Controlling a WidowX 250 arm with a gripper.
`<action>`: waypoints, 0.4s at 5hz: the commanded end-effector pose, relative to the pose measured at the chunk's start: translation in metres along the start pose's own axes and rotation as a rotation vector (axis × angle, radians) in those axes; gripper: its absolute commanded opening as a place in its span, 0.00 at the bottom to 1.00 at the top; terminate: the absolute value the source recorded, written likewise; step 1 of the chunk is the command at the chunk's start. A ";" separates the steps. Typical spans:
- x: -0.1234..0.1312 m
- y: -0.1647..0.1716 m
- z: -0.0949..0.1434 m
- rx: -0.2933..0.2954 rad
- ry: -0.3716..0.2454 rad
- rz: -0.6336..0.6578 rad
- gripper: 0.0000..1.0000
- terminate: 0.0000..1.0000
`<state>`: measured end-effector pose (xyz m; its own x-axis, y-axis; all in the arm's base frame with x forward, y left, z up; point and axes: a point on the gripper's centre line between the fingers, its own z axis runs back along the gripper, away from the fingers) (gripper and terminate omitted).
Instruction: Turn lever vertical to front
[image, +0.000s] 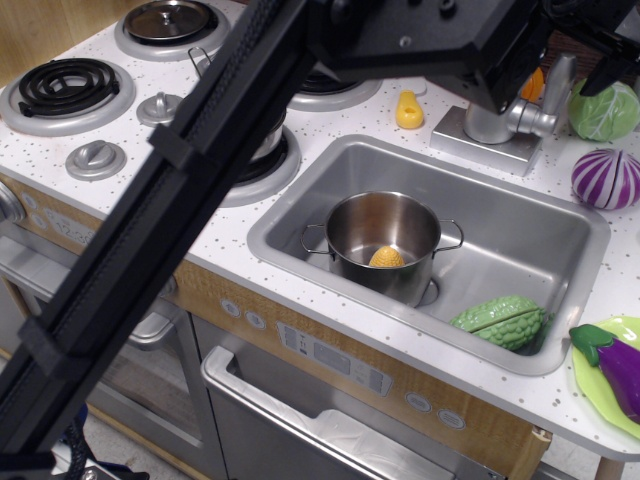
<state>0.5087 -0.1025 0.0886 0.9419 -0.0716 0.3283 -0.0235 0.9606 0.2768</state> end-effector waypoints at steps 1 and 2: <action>0.015 0.014 0.019 -0.034 -0.057 0.077 0.00 0.00; 0.009 0.007 0.022 -0.031 -0.044 0.105 0.00 0.00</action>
<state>0.5028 -0.1036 0.0755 0.9463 0.0363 0.3213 -0.1169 0.9649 0.2354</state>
